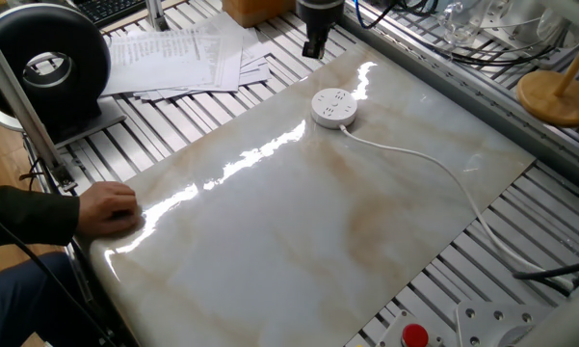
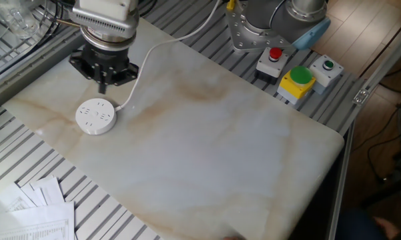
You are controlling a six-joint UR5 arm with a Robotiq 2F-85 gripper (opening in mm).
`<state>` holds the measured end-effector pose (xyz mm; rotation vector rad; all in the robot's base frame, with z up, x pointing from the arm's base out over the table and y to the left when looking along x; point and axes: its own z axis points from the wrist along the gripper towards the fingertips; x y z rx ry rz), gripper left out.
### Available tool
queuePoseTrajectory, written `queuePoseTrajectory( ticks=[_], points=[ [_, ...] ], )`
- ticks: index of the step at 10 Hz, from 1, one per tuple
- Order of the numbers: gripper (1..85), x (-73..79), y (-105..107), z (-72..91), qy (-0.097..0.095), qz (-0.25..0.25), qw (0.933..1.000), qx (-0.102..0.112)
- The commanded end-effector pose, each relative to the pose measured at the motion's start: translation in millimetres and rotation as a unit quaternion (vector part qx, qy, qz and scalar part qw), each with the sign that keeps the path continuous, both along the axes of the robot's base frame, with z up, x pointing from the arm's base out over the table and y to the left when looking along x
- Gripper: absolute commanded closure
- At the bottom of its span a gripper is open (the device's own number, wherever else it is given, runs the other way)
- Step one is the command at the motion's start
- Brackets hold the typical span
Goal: Turn on the power strip by pressing the button
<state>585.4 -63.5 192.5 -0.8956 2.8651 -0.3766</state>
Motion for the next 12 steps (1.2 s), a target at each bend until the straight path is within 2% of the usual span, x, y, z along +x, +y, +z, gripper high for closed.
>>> queuePoseTrajectory(
  ticks=[1,2,3,4,7,8,9,10,11,12],
  points=[
    [84.7,-33.0,17,-6.0,0.061,-0.014,0.9974,0.037],
    [84.7,-45.4,3,-4.3,0.084,-0.020,0.9962,0.011],
    [84.7,-49.0,-15,-0.1,0.092,-0.017,0.9953,-0.027],
    [84.7,-49.4,-24,2.3,0.093,-0.014,0.9946,-0.044],
    [84.7,-33.9,-28,3.9,0.069,0.011,0.9961,-0.054],
    [84.7,-27.0,-34,-3.3,0.064,0.029,0.9962,-0.051],
    [84.7,-15.1,-51,-22.3,0.058,0.057,0.9957,-0.044],
    [84.7,-4.1,-65,-37.2,0.052,0.078,0.9944,-0.048],
    [84.7,6.5,-77,-51.8,0.045,0.092,0.9930,-0.059],
    [84.7,24.4,-92,-62.2,0.031,0.118,0.9887,-0.088]
  ],
)
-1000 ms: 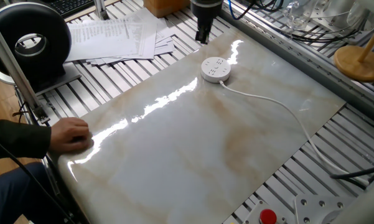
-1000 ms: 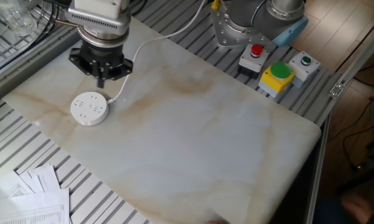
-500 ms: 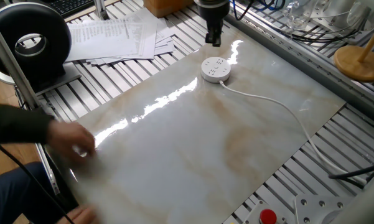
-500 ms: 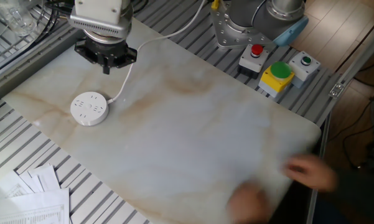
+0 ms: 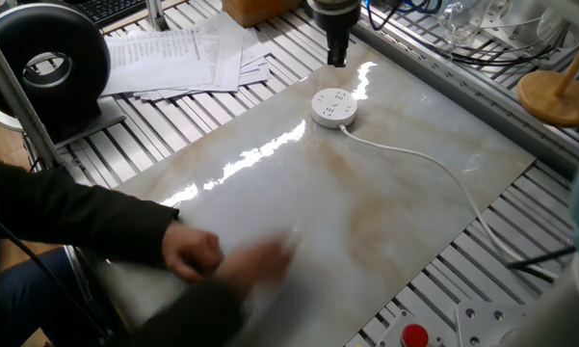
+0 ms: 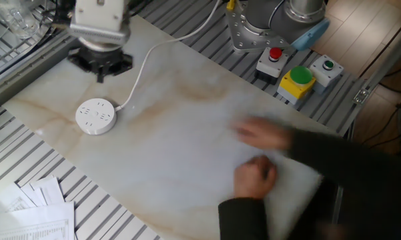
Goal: Turn on the power strip by pressing the button
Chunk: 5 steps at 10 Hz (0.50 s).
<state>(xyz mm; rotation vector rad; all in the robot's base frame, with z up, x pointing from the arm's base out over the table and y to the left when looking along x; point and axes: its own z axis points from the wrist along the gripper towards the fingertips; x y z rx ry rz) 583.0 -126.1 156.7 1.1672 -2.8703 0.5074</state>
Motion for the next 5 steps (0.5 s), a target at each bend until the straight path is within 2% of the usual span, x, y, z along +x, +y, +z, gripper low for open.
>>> queuePoseTrajectory(
  ticks=[1,2,4,5],
  points=[
    [84.7,35.5,-31,-45.3,-0.021,0.067,0.9973,-0.021],
    [84.7,36.3,-30,-59.7,-0.018,0.071,0.9972,-0.014],
    [84.7,38.4,-31,-71.5,-0.020,0.075,0.9969,-0.016],
    [84.7,37.0,-26,-78.3,-0.021,0.070,0.9973,-0.003]
  ],
)
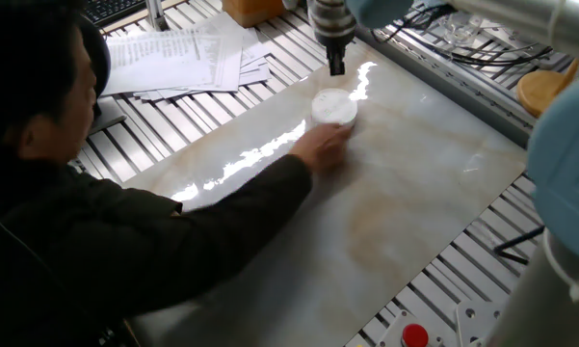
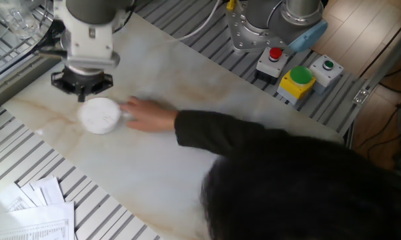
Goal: Turn on the power strip by pressing the button
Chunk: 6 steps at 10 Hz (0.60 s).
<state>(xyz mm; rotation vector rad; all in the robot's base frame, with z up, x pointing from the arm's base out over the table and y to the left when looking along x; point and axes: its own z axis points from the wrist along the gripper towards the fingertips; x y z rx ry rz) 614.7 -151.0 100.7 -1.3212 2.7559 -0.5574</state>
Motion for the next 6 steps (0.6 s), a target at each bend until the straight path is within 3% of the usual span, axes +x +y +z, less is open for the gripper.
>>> queuePoseTrajectory(
  ticks=[1,3,4,6],
  points=[
    [84.7,1.4,5,-24.3,0.000,-0.001,0.9997,0.023],
    [84.7,-17.0,22,-11.7,0.016,-0.032,0.9986,0.040],
    [84.7,-29.7,41,-4.6,0.019,-0.060,0.9969,0.047],
    [84.7,-56.3,106,0.7,0.030,-0.134,0.9850,0.104]
  ],
)
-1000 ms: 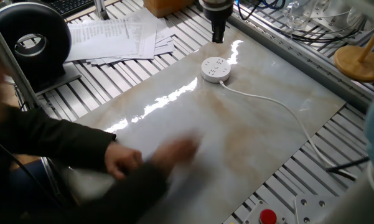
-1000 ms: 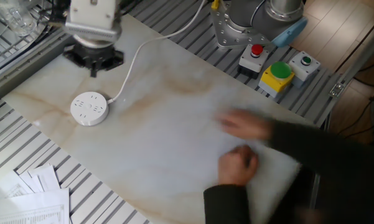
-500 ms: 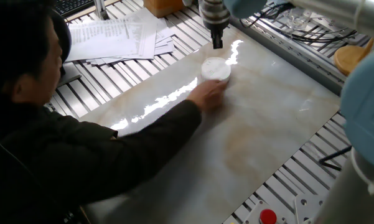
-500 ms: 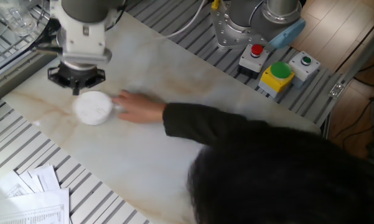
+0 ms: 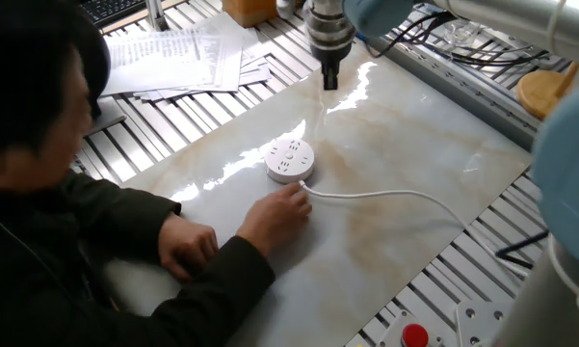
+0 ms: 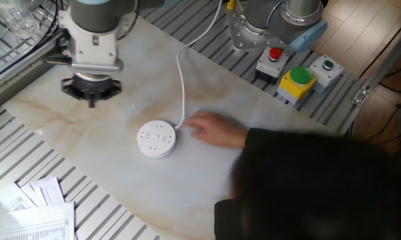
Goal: Turn on the power strip by pressing the button
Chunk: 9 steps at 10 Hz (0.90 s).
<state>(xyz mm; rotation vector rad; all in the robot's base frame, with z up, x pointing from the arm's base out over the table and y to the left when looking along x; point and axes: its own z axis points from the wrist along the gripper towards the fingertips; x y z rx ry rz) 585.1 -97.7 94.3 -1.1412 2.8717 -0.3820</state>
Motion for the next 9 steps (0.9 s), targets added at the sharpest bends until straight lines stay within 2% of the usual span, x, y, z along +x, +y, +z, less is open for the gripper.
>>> queuePoseTrajectory(
  ticks=[1,2,4,5,6,7,8,9],
  points=[
    [84.7,-38.0,87,10.0,0.019,-0.105,0.9913,0.077],
    [84.7,-49.0,124,13.2,0.030,-0.132,0.9832,0.122],
    [84.7,-52.3,144,8.5,0.042,-0.137,0.9775,0.155],
    [84.7,-50.4,150,-1.3,0.046,-0.138,0.9757,0.164],
    [84.7,-48.1,162,-11.3,0.049,-0.135,0.9728,0.181],
    [84.7,-45.0,175,-13.3,0.051,-0.129,0.9696,0.201],
    [84.7,-30.3,165,-17.2,0.027,-0.091,0.9791,0.180],
    [84.7,-27.0,165,-16.9,0.026,-0.081,0.9814,0.172]
  ],
)
